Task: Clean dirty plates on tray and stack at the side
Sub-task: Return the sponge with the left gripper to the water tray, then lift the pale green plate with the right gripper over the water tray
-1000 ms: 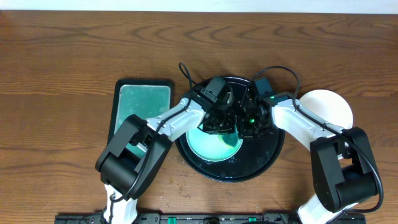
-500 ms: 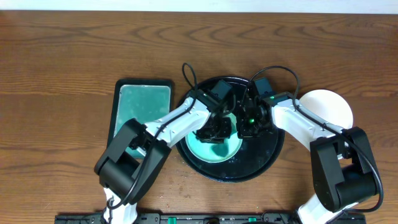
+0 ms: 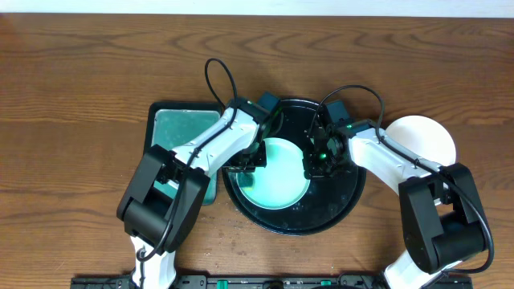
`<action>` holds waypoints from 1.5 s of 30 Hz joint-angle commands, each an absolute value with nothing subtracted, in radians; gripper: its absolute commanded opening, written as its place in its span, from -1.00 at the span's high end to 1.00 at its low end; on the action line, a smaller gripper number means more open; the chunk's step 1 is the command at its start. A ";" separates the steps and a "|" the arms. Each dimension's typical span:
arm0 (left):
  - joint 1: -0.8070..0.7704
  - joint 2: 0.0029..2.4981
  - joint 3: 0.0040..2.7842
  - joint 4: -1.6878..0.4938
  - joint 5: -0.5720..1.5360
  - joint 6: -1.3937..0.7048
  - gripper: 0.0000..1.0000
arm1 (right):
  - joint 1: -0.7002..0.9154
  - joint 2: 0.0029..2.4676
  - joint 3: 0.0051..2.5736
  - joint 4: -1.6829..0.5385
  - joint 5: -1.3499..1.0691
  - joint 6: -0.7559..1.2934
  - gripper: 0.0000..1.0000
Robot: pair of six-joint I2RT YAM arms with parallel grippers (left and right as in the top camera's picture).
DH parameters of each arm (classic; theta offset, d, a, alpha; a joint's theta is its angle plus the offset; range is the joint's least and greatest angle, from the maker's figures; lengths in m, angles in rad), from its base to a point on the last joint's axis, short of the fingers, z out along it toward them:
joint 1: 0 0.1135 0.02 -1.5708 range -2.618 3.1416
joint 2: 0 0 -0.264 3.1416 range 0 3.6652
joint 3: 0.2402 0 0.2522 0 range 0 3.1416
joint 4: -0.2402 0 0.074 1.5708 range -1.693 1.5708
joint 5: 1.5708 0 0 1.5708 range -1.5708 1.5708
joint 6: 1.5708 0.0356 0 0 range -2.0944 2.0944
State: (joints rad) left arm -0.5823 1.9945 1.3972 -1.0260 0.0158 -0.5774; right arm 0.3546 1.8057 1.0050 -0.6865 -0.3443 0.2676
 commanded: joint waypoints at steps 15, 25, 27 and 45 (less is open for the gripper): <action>-0.277 1.717 1.387 -1.088 -0.210 -0.482 0.85 | 0.354 1.827 0.998 -0.696 -0.237 0.258 0.98; -0.068 1.760 1.210 -0.910 0.067 -0.366 0.37 | 0.349 1.827 0.998 -0.688 -0.237 0.276 0.97; -0.063 1.741 1.210 -0.919 0.075 -0.366 0.34 | 0.348 1.827 0.998 -0.683 -0.237 0.276 0.97; -0.063 1.102 1.223 -1.054 0.105 -0.359 -0.55 | 0.374 1.748 1.238 -0.793 -0.328 0.358 0.98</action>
